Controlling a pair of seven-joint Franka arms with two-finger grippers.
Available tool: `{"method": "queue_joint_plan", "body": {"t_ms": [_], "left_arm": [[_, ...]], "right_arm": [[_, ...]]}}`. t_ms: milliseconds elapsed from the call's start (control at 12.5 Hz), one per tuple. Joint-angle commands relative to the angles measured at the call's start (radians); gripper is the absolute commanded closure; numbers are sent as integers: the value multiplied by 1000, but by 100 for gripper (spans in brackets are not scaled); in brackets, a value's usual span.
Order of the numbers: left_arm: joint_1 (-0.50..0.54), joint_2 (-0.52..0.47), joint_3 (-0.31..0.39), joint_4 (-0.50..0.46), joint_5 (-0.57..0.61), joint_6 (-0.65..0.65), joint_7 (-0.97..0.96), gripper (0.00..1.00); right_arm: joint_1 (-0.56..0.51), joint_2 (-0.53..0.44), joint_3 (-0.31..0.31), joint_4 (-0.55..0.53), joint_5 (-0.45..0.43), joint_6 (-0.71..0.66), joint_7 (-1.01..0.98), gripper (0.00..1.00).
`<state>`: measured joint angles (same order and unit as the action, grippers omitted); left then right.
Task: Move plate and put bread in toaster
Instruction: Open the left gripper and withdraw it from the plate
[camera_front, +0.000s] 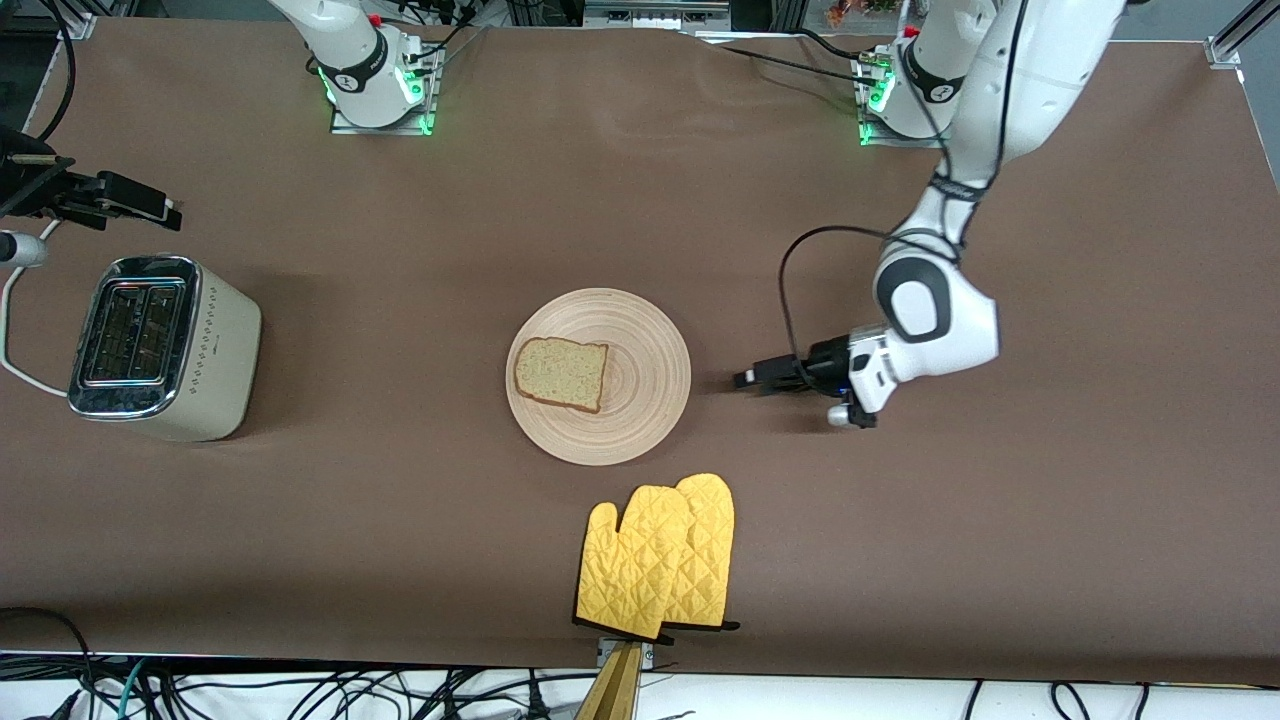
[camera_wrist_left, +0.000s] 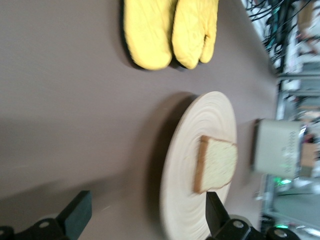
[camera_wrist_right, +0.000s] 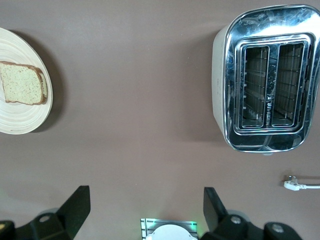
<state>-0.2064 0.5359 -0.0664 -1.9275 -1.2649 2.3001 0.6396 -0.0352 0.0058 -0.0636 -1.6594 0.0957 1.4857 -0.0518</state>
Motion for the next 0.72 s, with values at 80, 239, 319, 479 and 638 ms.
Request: {"method": "queue_joint_plan", "body": {"t_ms": [80, 239, 319, 479, 638], "left_arm": [[163, -198, -3, -56, 552, -130, -35, 0], [223, -285, 16, -22, 773, -240, -34, 0], [223, -338, 29, -18, 900, -249, -34, 0], [225, -427, 30, -2, 1091, -245, -37, 0], [252, -459, 31, -4, 1102, -178, -38, 0]], "right_arm": [[-6, 3, -1, 16, 16, -18, -8, 0], [-6, 3, -1, 16, 16, -18, -8, 0], [-6, 3, -1, 16, 16, -18, -8, 0], [-5, 2, -1, 16, 16, -19, -8, 0], [-5, 2, -1, 18, 4, -5, -8, 0]]}}
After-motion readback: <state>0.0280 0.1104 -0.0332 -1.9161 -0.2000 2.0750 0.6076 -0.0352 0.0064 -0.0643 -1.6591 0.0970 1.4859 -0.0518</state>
